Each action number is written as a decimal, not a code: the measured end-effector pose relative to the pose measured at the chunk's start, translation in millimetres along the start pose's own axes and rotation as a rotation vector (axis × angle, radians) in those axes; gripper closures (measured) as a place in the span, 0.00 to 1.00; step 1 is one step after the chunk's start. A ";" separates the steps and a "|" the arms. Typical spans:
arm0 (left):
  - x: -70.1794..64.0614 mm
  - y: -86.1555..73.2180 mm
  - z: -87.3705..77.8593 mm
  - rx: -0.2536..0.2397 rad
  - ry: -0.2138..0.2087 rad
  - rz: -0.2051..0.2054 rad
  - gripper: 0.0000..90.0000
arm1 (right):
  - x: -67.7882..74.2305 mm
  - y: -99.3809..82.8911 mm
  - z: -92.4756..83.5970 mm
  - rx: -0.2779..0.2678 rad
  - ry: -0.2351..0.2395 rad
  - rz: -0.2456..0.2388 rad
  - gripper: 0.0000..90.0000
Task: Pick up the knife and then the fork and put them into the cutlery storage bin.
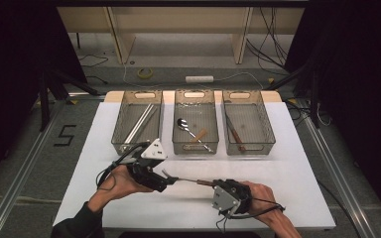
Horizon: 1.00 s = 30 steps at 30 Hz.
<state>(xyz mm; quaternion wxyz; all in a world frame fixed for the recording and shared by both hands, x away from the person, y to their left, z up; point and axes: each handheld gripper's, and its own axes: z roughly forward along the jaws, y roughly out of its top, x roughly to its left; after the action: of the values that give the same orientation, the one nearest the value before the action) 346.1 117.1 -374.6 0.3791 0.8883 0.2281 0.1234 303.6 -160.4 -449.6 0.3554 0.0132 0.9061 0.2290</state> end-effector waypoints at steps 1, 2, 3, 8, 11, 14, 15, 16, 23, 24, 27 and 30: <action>-0.5 -0.6 -2.7 -0.022 0.008 -0.009 0.24 | -3.0 -2.6 -0.3 0.005 -0.002 0.034 0.90; -0.7 -1.1 -5.3 -0.046 0.015 -0.018 0.24 | -6.3 -5.5 -0.5 0.008 -0.006 0.057 0.90; -0.6 -1.5 -7.2 -0.058 0.014 -0.023 0.24 | -9.3 -8.2 -0.4 0.009 -0.014 0.093 0.90; 0.1 -8.7 -10.2 -0.108 0.026 -0.047 0.24 | -24.9 -21.5 -4.6 0.011 -0.040 0.201 0.90; 0.2 -16.1 -7.7 -0.136 0.037 -0.070 0.24 | -33.5 -28.2 -7.3 0.004 -0.055 0.266 0.90; 0.0 -23.8 -4.5 -0.149 0.024 -0.092 0.24 | -40.8 -33.9 -8.7 0.002 -0.067 0.309 0.90; -0.1 -26.4 -3.6 -0.149 0.029 -0.093 0.24 | -43.2 -35.6 -9.3 0.000 -0.071 0.322 0.90; -0.3 -29.4 -2.7 -0.153 0.037 -0.093 0.24 | -45.8 -37.3 -9.9 0.002 -0.074 0.336 0.90; 2.3 -54.8 -2.9 -0.236 0.093 -0.164 0.24 | -69.1 -50.6 -11.2 -0.017 -0.102 0.468 0.90; 2.0 -58.1 -3.3 -0.246 0.100 -0.173 0.24 | -72.5 -52.6 -10.7 -0.019 -0.106 0.486 0.90; 0.7 -64.5 -3.6 -0.239 0.085 -0.199 0.24 | -83.3 -58.2 -9.0 -0.018 -0.123 0.523 0.90; -1.1 -69.1 -3.7 -0.239 0.091 -0.204 0.24 | -92.5 -63.1 -6.2 -0.012 -0.132 0.565 0.90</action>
<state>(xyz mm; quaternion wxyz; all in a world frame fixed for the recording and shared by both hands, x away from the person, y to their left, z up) 322.2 160.9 -422.5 0.4821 0.8025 0.3177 0.1504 377.5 -236.7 -413.3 0.3360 0.2778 0.8401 0.3228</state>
